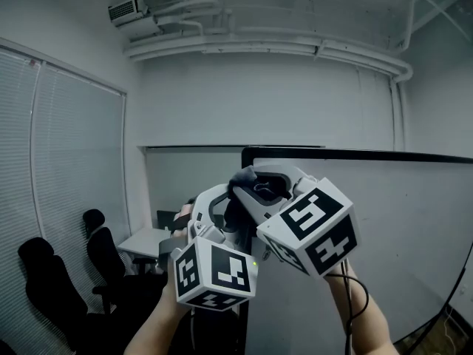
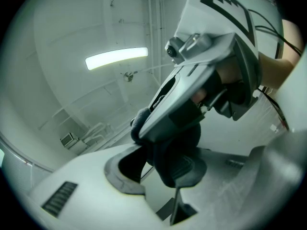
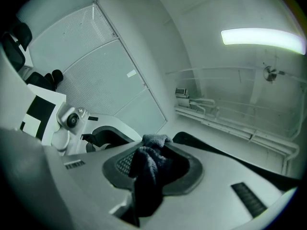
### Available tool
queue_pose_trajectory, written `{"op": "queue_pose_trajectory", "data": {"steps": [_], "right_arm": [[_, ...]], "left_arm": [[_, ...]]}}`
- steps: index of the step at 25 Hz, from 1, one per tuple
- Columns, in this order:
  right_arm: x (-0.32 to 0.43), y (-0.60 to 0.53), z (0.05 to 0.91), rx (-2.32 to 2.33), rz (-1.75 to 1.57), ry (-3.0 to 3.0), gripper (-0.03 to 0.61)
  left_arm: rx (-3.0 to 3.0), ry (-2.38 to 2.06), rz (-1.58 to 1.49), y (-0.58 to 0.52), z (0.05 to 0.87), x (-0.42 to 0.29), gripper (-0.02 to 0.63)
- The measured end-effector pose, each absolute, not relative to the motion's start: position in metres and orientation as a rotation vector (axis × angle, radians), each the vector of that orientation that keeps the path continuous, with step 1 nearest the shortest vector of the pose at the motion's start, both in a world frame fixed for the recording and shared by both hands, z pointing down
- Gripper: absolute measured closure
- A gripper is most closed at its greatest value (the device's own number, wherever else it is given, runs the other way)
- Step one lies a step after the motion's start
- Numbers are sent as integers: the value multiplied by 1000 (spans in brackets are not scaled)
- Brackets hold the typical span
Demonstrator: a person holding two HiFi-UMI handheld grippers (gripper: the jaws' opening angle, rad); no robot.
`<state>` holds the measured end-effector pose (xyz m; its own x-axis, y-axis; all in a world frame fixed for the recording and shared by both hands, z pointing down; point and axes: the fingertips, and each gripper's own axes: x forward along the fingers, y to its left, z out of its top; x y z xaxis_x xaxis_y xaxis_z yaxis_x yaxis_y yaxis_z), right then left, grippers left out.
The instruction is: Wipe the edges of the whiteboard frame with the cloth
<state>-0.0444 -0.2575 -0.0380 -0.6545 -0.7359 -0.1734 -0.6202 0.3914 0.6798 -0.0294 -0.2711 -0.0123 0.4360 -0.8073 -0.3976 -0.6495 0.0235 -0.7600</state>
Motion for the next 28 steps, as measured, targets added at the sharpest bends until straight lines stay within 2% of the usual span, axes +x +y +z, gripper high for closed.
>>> {"op": "queue_pose_trajectory", "data": {"steps": [28], "right_arm": [[-43, -259, 26, 1224, -984, -2580, 476]], "left_arm": [[-1709, 1268, -293, -269, 51, -30, 497]]}}
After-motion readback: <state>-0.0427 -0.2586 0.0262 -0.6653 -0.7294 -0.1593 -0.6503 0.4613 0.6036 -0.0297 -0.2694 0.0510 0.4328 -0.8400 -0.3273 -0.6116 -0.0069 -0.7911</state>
